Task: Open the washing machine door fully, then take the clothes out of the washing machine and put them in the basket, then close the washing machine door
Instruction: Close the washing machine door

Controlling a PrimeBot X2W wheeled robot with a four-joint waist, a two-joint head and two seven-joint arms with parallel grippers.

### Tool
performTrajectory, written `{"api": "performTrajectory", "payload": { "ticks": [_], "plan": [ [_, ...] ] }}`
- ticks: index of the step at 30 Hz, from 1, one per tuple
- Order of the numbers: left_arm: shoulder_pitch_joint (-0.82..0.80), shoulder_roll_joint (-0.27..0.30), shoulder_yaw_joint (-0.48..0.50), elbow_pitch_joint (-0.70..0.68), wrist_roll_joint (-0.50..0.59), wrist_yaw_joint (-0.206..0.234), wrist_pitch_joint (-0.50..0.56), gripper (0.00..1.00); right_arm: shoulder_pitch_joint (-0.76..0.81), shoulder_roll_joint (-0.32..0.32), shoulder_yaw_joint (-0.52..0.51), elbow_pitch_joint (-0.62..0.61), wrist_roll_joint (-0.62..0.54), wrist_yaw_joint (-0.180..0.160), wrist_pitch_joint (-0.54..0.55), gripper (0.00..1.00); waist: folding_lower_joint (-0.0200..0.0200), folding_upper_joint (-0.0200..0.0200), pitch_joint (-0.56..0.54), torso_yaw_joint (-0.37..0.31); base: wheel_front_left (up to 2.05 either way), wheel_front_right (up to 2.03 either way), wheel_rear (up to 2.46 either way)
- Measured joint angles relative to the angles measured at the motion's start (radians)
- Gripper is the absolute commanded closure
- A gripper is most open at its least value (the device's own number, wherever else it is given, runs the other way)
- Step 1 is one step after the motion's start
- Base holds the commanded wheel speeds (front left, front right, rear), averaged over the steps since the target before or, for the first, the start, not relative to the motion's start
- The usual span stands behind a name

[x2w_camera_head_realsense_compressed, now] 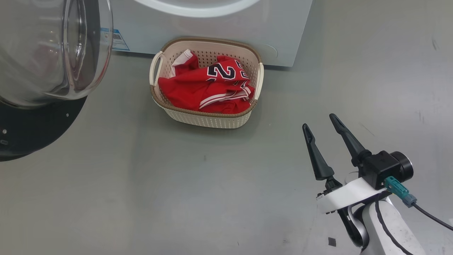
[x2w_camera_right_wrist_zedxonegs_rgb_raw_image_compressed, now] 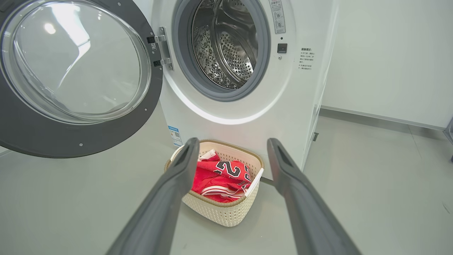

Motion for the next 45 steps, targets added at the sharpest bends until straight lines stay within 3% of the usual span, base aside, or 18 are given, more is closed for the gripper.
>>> {"api": "performTrajectory", "payload": {
  "ticks": [9, 19, 25, 37, 45],
  "plan": [
    [0.056, -0.057, -0.005, -0.032, -0.020, -0.026, 0.049, 1.00, 0.002, 0.004, 0.000, 0.000, 0.004, 0.000, 0.000, 0.00, 0.0000, 0.0000, -0.021, 0.003, 0.00, 0.00, 0.00],
    [0.124, -0.170, -0.065, -0.090, -0.027, -0.077, 0.111, 1.00, 0.021, 0.007, -0.003, 0.005, 0.006, 0.000, 0.000, 0.00, 0.0000, 0.0000, -0.045, 0.003, 0.00, 0.00, 0.00],
    [0.150, -0.229, -0.094, -0.140, -0.028, -0.085, 0.136, 1.00, 0.022, 0.009, -0.003, 0.005, 0.006, 0.000, 0.000, 0.00, 0.0000, 0.0000, -0.057, 0.002, 0.00, 0.00, 0.00],
    [0.204, -0.272, -0.092, -0.247, -0.033, -0.095, 0.114, 1.00, 0.033, 0.011, -0.003, 0.006, 0.012, 0.000, 0.000, 0.00, 0.0000, 0.0000, -0.074, -0.001, 0.00, 0.00, 0.00],
    [0.281, -0.266, -0.133, -0.317, 0.072, -0.130, 0.038, 1.00, 0.049, 0.012, -0.014, 0.017, 0.015, -0.001, 0.000, 0.00, 0.0000, 0.0000, -0.098, 0.001, 0.00, 0.00, 0.00]
  ]
}}
